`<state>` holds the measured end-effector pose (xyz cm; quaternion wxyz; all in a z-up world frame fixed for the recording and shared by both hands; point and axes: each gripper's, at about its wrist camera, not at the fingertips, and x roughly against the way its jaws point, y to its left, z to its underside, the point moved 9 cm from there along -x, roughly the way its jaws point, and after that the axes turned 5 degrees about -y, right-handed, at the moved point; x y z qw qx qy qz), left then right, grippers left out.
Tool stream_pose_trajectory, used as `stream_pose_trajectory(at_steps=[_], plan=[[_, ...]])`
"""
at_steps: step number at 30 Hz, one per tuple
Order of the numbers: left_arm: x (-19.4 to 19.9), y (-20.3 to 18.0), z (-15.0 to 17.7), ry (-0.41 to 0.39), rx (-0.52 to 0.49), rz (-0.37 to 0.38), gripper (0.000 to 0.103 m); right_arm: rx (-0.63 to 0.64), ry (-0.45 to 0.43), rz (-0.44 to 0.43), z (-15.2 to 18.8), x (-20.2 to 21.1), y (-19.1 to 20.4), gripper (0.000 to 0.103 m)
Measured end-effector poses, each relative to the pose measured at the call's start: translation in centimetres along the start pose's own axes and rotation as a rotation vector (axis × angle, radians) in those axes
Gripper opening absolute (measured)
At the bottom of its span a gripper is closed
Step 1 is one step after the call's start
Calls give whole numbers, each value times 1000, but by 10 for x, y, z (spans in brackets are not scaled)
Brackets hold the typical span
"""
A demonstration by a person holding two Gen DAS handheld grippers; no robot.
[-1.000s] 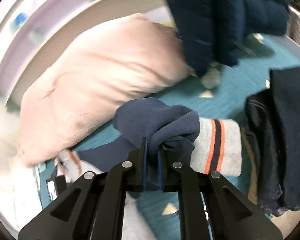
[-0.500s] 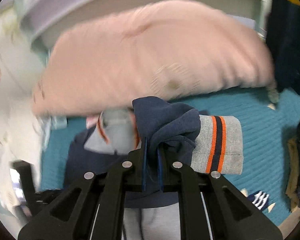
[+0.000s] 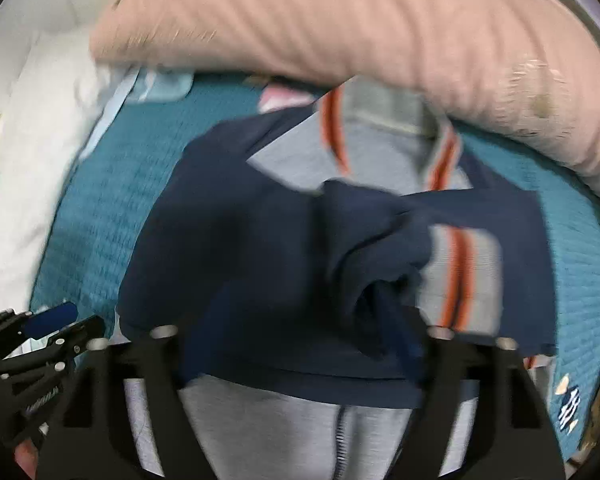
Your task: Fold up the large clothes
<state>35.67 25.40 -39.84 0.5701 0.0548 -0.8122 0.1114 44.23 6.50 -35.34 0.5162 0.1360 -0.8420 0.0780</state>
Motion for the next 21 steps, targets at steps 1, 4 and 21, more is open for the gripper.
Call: stream_pose_trajectory(at_steps=[1,4,21], plan=[[1,-1,1,-2,-1,8,39,-23,-9,5,-2,5,-9,81],[3,-4,1,2,4,37,39,-143,43,-19,-1,11,-45,81],[0,-29,-3,0,-25,55,43,-615,199,-187,27,-37,-107,23]])
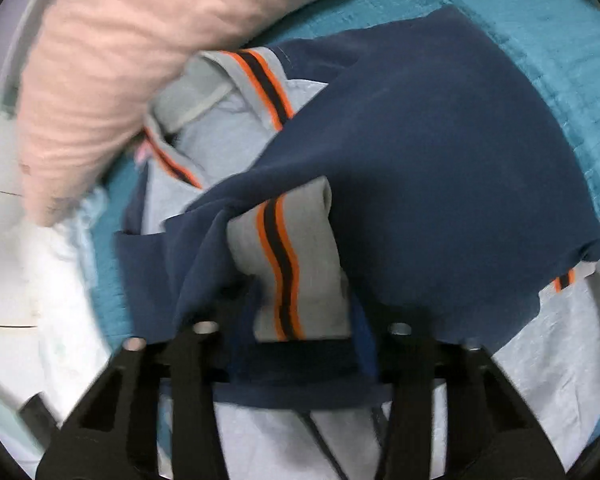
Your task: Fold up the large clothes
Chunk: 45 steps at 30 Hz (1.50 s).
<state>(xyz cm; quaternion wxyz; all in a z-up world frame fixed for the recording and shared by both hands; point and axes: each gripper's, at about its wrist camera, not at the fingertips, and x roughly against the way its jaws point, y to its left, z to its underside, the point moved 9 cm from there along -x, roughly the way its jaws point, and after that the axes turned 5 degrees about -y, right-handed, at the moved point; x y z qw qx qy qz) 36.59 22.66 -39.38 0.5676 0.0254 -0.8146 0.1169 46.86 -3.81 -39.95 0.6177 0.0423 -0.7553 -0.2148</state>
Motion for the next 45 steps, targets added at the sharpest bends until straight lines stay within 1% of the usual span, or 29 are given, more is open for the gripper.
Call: stream_pose_trajectory(at_steps=[1,2,4,6,7,10,12,13,14,15,16,18,21,23,25,27,28,29,31,32,33,34,35,36,38,39,40,42,45], plan=[[1,1,-1,-6,1,1,49,12,-17,-16,0,2,7,16],[4,3,-3,-16,3,5,56,41,-45,-30,0,8,18,15],[9,8,-6,-36,8,0,60,120,-110,-46,2,26,43,14],[15,16,-7,-44,16,-9,63,172,-102,-137,10,37,75,14],[18,20,-8,-50,28,-4,67,198,-84,-191,17,40,96,14],[26,33,-8,-66,67,5,70,306,-71,-217,34,39,147,14],[29,40,-7,-75,84,2,72,393,-41,-226,47,22,179,24],[31,44,-6,-79,93,0,73,439,5,-241,57,8,194,41],[31,46,-5,-79,99,-4,73,453,57,-251,67,-4,203,63],[31,47,-4,-73,102,-5,73,436,103,-240,76,-14,206,67],[30,47,-3,-67,101,-2,73,417,105,-245,79,-16,208,67],[29,46,-2,-62,96,-5,73,402,100,-290,81,-10,209,67],[28,42,-5,-67,88,-4,73,367,46,-291,65,11,188,66],[26,33,-9,-70,91,15,73,320,0,-253,44,27,159,66],[23,19,-15,-68,88,45,73,324,-78,-133,18,42,125,65],[20,4,-23,-72,80,73,73,352,-136,-33,-1,55,97,57],[17,-2,-26,-73,74,81,73,364,-154,32,-12,61,76,45],[14,-13,-30,-74,65,94,73,356,-156,81,-22,65,56,31],[4,-35,-39,-65,49,124,73,311,-137,136,-33,69,18,15],[-2,-41,-41,-57,48,132,70,286,-126,165,-38,70,-2,12],[-11,-49,-45,-46,45,136,66,270,-119,219,-43,69,-25,12],[-21,-55,-47,-29,35,122,56,268,-123,252,-43,74,-44,11],[-31,-56,-49,-14,24,99,45,262,-124,286,-46,73,-61,10],[-45,-56,-50,11,10,54,42,249,-108,309,-47,70,-78,10],[-72,-54,-48,58,9,20,41,214,-51,332,-41,54,-104,3],[-77,-54,-49,48,7,9,41,194,-15,359,-37,44,-122,1],[-78,-55,-50,36,0,-1,41,183,0,351,-35,37,-132,0],[-78,-56,-52,47,6,-18,41,189,-25,317,-33,30,-138,0],[-73,-59,-53,63,-24,-22,42,201,-38,335,-33,37,-133,1]])
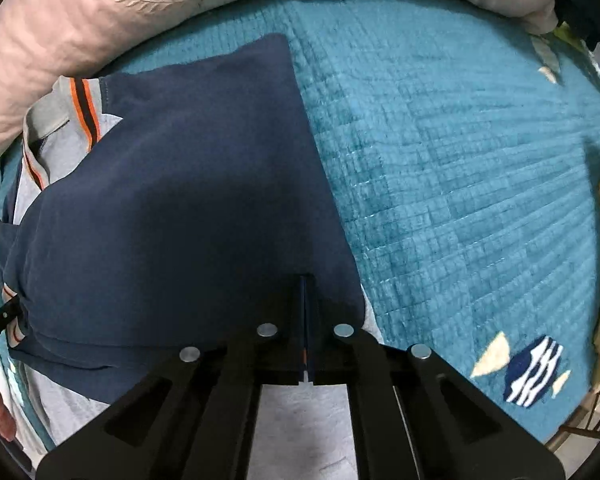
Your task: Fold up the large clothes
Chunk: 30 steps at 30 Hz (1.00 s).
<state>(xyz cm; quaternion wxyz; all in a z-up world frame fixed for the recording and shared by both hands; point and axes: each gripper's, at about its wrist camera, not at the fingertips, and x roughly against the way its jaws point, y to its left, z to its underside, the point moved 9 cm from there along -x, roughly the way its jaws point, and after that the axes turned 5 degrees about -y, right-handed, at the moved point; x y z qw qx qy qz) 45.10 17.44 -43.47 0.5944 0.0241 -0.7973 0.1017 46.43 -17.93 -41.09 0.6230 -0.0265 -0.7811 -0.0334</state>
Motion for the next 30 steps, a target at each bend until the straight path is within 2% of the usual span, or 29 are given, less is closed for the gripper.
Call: stream_pose_trajectory(at_steps=[1,2,3,4,6,7,8,10,12,17,22,25,27,29,30], plan=[[5,-1,-1,-1,-14,1,45,4,-4,-17,-1,3,2,4],[8,-3,-3,0,-24,-4,56,5,-16,-51,-4,8,6,5],[12,-3,-3,-4,-34,-13,62,7,-32,-91,-8,14,10,4],[16,-6,-5,-10,-40,-16,73,5,-43,-98,-11,18,10,10],[26,-8,-10,-19,-40,6,77,-26,-75,-104,-22,30,8,34],[29,-7,-13,-16,-32,18,77,-40,-90,-109,-27,35,6,61],[32,-7,-15,-16,-25,21,77,-55,-122,-108,-35,43,5,73],[37,-4,-28,-28,-9,18,80,-55,-191,-85,-51,58,1,77],[36,1,-39,-32,0,11,81,-40,-199,-69,-65,64,-1,78],[26,12,-70,-36,52,29,81,-71,-207,-139,-106,63,0,78],[2,25,-96,-13,78,7,81,-68,-148,-112,-131,29,7,78],[-13,32,-106,-21,97,21,81,-67,-92,-99,-135,0,6,78],[-22,37,-110,-33,102,4,81,-82,-63,-103,-136,-16,6,77],[-39,41,-113,-18,112,-19,81,-95,-41,-139,-137,-33,10,64],[-45,41,-113,-12,115,-17,81,-102,-22,-153,-136,-42,13,62]])
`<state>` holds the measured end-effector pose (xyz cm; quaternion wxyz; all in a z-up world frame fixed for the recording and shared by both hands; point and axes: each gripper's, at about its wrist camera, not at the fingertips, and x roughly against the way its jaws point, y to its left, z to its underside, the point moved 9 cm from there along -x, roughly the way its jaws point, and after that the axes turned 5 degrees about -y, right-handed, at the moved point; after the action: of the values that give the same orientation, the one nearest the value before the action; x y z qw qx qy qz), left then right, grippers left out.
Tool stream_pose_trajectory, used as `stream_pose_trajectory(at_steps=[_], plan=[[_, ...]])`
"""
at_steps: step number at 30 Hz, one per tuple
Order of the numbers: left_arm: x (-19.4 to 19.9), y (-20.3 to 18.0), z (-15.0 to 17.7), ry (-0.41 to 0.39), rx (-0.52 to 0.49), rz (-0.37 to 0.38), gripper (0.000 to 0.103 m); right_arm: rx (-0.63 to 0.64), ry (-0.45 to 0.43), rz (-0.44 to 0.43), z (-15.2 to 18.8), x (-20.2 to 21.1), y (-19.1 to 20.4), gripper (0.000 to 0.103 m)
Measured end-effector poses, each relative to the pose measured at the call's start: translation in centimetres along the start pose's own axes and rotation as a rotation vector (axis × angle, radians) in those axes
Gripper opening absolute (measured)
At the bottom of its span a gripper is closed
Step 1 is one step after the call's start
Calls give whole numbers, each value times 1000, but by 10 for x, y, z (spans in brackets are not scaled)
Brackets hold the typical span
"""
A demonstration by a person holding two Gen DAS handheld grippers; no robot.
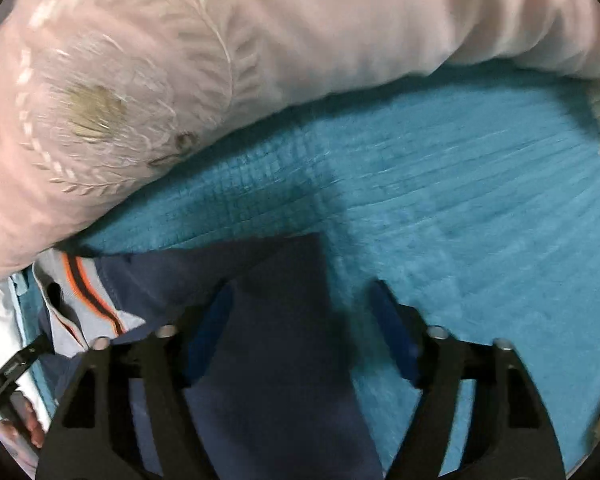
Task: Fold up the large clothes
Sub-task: 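Grasp the jacket side edge with the right tool while the left tool holds the hem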
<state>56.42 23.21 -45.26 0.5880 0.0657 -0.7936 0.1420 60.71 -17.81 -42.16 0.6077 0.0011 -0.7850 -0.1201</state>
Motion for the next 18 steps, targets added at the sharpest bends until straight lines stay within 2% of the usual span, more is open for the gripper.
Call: stream_pose_trajectory(at_steps=[2,3,5,6,7,8,11,15,18], plan=[[-5,-2,-2,-29,-13,-6,81,-16,-3,-5,-1,-8,0,53],[-5,-4,-3,-46,-25,-11,76,-4,-20,9,-2,-10,1,48],[-4,-6,-3,-66,-47,-30,55,43,-33,24,-1,-11,5,22],[-3,-10,-3,-69,-73,-31,49,54,-34,37,-1,-9,6,18],[0,-13,-2,-73,-103,-47,35,44,-33,34,-1,-7,6,14],[2,-16,-1,-72,-129,-60,26,33,-35,25,0,-5,5,12],[6,-21,0,-74,-165,-95,16,10,-50,-10,1,4,4,11],[6,-31,2,-74,-205,-149,13,22,-60,1,3,14,8,10],[8,-36,3,-72,-207,-152,12,36,-65,14,4,19,11,10]])
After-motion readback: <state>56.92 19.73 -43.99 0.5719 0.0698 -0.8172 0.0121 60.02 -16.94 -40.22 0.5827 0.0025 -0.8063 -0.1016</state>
